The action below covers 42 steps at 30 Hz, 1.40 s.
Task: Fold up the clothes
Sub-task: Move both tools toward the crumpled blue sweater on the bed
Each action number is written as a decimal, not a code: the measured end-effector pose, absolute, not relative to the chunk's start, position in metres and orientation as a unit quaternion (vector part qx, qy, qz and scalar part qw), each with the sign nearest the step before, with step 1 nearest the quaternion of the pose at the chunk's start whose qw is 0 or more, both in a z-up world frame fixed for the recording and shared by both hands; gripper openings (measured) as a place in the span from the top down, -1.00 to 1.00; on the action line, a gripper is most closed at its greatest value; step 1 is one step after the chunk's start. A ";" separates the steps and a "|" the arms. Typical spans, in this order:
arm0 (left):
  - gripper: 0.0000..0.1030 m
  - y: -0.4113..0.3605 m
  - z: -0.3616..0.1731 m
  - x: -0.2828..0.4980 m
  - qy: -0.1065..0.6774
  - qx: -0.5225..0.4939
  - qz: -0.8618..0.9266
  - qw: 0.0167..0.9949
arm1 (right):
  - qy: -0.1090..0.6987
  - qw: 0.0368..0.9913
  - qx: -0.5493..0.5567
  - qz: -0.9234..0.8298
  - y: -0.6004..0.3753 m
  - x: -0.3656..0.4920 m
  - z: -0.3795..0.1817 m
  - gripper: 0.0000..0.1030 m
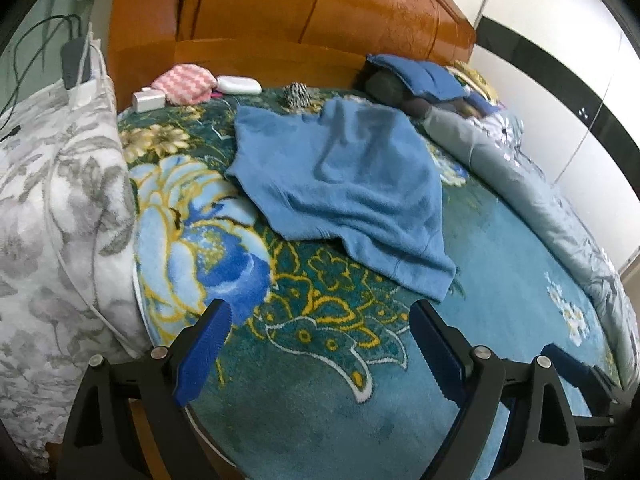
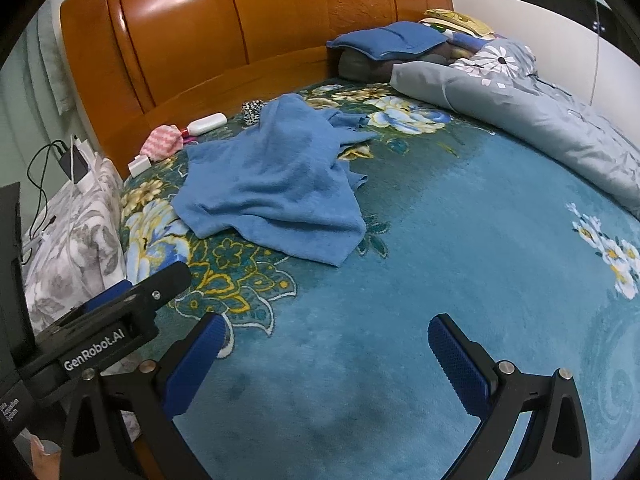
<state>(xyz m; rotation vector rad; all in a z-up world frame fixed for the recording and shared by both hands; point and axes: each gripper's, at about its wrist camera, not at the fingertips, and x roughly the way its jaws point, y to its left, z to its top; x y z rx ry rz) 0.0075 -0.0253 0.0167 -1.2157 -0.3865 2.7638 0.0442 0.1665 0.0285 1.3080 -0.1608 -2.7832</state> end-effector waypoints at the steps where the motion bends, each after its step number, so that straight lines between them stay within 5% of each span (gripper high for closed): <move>1: -0.77 -0.027 0.019 0.008 -0.128 -0.394 0.909 0.048 | -0.050 0.031 0.424 -0.904 0.166 0.044 0.029 -1.00; 42: -0.77 -0.041 0.048 0.027 -0.096 -0.346 0.933 0.040 | -0.016 0.073 0.335 -0.939 0.149 0.056 0.051 -1.00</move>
